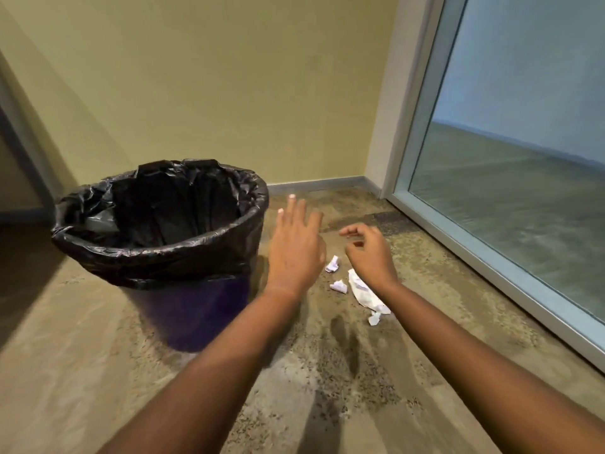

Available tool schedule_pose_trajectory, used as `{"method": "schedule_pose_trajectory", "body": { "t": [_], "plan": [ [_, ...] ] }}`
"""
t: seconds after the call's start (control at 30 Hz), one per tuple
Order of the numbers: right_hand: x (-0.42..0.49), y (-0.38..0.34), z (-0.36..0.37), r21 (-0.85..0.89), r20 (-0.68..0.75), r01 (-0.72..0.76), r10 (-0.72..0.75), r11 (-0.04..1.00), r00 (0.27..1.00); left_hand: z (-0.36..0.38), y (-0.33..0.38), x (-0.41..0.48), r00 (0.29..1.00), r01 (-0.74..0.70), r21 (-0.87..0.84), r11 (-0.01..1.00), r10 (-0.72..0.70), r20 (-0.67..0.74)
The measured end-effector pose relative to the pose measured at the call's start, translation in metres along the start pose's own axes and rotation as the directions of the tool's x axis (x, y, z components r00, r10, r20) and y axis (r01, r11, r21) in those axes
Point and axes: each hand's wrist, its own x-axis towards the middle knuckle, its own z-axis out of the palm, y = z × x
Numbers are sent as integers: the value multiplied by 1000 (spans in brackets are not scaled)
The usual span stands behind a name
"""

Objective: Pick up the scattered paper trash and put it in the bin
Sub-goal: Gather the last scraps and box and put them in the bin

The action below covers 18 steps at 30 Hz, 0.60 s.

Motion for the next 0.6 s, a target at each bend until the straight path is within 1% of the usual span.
{"method": "schedule_pose_trajectory", "body": {
  "t": [0.1,0.2,0.3,0.37,0.47,0.53,0.57,0.6],
  "plan": [
    [-12,51,-23,-127,-6,-111,112,986,994,34,27,-20,984,-73,-51,996,80,162],
    [-31,98,-49,-287,-2,-196,204,938,979,66,49,-42,937,-48,-101,994,80,340],
    [-56,138,-72,-454,-2,-269,300,850,954,94,66,-63,864,-12,-104,995,62,500],
    [-74,162,-88,-520,-23,-340,385,784,923,109,76,-75,819,-9,-84,996,56,571],
    [-97,189,-110,-560,-65,-439,491,703,869,129,87,-90,748,-12,-62,998,51,661],
    [-112,199,-121,-600,-33,-462,556,653,830,141,93,-97,709,-4,-56,998,42,704],
    [-119,203,-125,-623,-5,-449,571,640,821,146,96,-101,692,1,-53,999,37,721],
    [-126,207,-127,-610,-6,-466,585,640,811,150,98,-104,674,4,-50,999,34,738]
  ]
}}
